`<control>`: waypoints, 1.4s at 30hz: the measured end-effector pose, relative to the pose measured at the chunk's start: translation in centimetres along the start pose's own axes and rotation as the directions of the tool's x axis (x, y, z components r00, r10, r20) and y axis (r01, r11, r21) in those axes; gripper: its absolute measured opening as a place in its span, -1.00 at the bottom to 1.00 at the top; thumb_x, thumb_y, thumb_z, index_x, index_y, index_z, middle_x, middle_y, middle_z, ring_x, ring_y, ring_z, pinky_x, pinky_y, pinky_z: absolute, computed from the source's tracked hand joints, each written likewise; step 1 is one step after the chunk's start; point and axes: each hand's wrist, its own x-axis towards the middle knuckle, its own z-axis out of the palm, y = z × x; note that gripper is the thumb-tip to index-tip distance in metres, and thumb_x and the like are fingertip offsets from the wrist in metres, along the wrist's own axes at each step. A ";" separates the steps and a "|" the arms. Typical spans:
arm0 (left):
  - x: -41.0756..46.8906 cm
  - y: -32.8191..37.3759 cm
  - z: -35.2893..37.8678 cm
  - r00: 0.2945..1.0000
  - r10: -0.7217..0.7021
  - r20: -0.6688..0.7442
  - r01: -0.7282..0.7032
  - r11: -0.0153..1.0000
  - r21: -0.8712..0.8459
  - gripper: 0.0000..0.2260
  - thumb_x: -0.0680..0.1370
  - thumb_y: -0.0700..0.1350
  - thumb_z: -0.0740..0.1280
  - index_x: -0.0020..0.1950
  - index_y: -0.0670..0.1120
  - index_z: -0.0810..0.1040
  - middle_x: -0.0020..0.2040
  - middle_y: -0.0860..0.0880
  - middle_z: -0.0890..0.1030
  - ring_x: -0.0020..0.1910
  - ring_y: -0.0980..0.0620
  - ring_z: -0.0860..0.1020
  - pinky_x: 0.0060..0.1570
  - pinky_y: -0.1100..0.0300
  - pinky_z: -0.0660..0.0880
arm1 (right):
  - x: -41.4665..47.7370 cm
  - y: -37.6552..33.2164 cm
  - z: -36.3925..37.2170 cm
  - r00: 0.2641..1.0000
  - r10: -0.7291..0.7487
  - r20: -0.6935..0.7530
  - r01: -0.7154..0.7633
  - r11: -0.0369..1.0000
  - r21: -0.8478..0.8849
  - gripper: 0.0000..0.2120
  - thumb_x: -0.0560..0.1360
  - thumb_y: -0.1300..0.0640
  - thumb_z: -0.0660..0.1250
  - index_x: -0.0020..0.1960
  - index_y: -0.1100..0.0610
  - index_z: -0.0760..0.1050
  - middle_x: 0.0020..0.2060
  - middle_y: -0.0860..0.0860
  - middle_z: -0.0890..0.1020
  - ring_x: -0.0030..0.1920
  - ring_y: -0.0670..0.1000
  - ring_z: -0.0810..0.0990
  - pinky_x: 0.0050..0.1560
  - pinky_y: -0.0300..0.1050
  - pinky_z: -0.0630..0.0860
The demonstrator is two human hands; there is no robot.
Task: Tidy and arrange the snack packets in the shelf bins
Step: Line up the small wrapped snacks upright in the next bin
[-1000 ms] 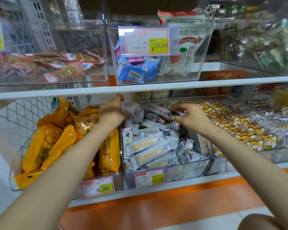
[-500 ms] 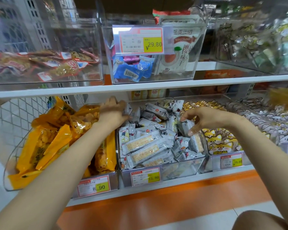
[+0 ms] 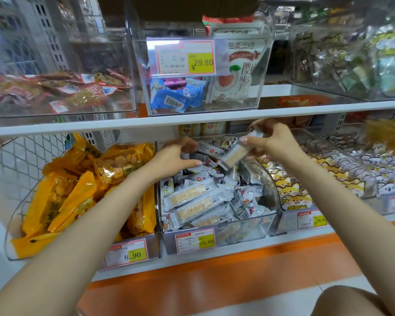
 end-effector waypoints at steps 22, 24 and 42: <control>1.4 -1.2 1.4 0.994 -0.092 -0.057 0.104 0.959 0.263 -0.44 0.42 -0.01 0.47 0.37 -0.07 0.38 0.37 -0.11 0.38 0.32 -0.09 0.37 0.25 0.15 0.31 | 0.1 3.7 5.6 0.876 -0.204 0.436 0.476 0.504 -0.721 -0.58 0.48 -0.02 0.37 0.32 -0.19 0.42 0.22 -0.07 0.57 0.18 0.02 0.47 0.21 -0.08 0.29; 1.1 -1.5 0.9 0.996 -0.070 0.053 0.057 0.973 0.225 -0.46 0.46 -0.05 0.43 0.40 -0.04 0.37 0.39 -0.10 0.38 0.32 -0.05 0.39 0.25 0.18 0.32 | 0.3 3.7 5.9 0.873 -0.220 0.436 0.485 0.500 -0.718 -0.60 0.49 -0.01 0.35 0.31 -0.17 0.44 0.23 -0.08 0.56 0.21 0.02 0.46 0.24 -0.08 0.27; 2.2 -1.5 -0.2 0.998 -0.055 0.023 0.042 0.924 0.380 -0.61 0.54 0.07 0.27 0.34 0.00 0.39 0.36 -0.06 0.39 0.35 -0.09 0.28 0.25 0.04 0.25 | 2.3 4.8 4.2 0.915 -0.332 -0.230 0.175 0.838 -0.517 -0.67 0.43 0.17 0.38 0.20 0.05 0.52 0.03 0.08 0.61 0.11 0.10 0.52 0.06 -0.04 0.47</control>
